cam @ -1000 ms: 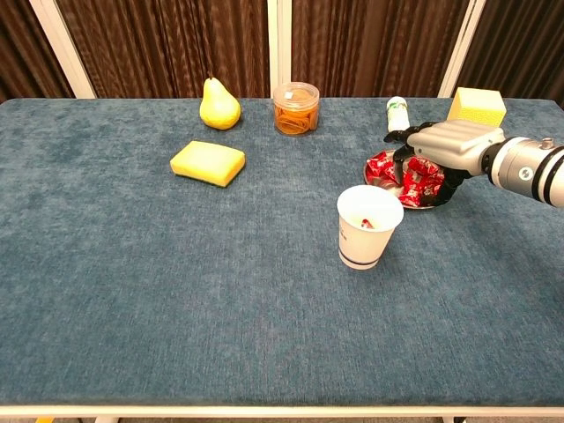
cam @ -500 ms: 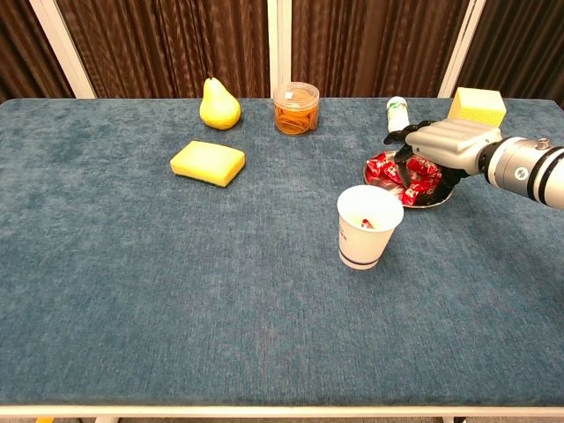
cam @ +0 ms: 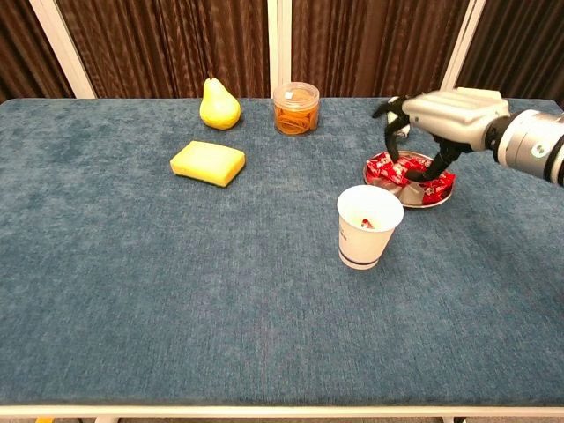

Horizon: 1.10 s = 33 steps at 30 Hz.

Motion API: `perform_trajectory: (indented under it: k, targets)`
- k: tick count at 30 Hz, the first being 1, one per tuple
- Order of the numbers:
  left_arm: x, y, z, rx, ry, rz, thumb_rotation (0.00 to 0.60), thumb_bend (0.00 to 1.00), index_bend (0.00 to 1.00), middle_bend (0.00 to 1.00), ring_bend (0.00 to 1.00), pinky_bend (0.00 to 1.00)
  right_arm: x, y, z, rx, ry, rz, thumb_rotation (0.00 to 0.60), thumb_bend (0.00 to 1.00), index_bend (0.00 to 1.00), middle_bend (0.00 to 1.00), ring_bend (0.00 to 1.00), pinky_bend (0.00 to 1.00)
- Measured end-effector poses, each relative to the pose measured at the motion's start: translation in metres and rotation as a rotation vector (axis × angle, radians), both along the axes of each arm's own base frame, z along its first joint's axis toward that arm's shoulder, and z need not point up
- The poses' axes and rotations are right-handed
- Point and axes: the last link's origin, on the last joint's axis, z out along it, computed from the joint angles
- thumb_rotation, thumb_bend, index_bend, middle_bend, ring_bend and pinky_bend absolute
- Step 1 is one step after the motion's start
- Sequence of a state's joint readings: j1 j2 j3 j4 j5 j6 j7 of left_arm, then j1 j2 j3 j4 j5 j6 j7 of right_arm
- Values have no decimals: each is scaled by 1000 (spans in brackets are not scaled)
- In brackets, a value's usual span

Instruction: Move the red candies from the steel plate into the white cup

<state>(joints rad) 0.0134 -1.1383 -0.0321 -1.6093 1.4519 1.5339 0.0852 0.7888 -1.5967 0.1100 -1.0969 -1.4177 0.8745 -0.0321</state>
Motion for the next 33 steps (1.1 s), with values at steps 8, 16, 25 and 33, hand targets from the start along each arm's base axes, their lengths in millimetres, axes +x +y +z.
perform_trajectory:
  k: [8,16,25,33]
  targets:
    - [3,-1,1,3,1,-5,600,89,306,236,215,219,44,41,20,110,-140,136,600,328,568,74,0,0]
    - [0,-4,1,7,-3,4,600,89,306,236,215,219,41,57,15,147,-92,165,600,329,513,61,0,0]
    - [0,-3,0,7,-4,-1,600,89,306,236,215,219,34,65,8,173,-40,153,600,287,309,32,0,0]
    - [0,-3,0,7,-6,-2,600,90,306,236,215,219,37,52,24,95,-113,127,600,249,337,52,0,0]
